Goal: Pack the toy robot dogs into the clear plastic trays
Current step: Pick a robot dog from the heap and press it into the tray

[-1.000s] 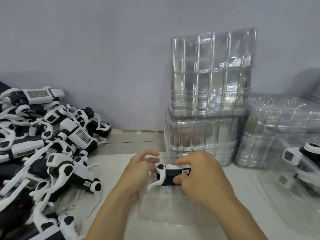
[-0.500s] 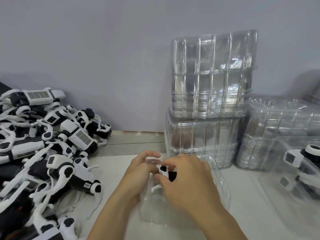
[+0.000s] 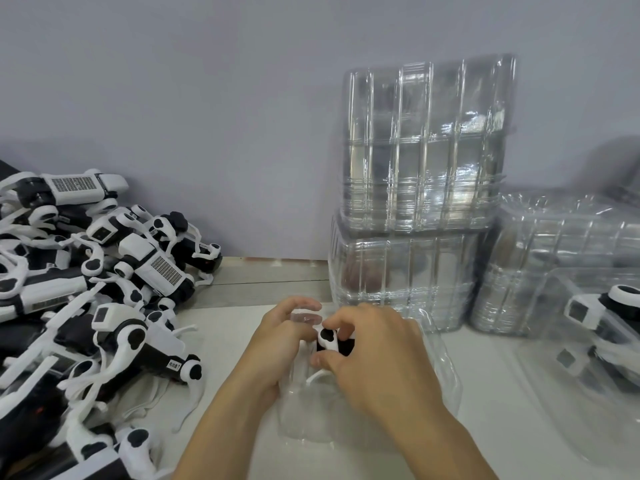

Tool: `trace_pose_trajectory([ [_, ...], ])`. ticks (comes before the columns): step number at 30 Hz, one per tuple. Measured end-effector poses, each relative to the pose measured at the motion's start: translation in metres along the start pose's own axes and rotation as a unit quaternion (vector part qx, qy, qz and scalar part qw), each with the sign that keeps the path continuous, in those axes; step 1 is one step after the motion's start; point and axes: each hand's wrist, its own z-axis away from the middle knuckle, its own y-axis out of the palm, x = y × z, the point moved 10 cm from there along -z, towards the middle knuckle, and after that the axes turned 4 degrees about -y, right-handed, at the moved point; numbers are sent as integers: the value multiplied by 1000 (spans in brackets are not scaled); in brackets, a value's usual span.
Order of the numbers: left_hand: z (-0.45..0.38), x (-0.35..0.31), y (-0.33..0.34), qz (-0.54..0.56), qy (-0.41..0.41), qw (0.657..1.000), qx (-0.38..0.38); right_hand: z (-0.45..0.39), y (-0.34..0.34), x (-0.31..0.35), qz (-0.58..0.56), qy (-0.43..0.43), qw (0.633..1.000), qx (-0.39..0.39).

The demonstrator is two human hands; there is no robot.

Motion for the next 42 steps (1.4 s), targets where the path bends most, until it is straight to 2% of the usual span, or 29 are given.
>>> trace_pose_trajectory([
  [6, 2, -1, 1, 1, -2, 1000, -1, -1, 1, 8, 6, -38, 999, 12],
  [10, 1, -1, 0, 7, -2, 1000, 2, -2, 5, 9, 24, -64, 996, 51],
  [17, 8, -6, 5, 5, 3, 1000, 4, -2, 2, 6, 20, -46, 998, 38],
  [24, 10, -4, 8, 11, 3, 999, 49, -4, -2, 2, 2, -45, 998, 32],
  [29, 8, -7, 3, -16, 17, 999, 28, -6, -11, -9, -26, -44, 998, 48],
  [34, 6, -9, 1, -25, 27, 999, 5, -11, -53, -45, -55, 24, 998, 15],
  [42, 5, -9, 0, -31, 31, 999, 2, -1, -65, -70, -21, 82, 990, 113],
])
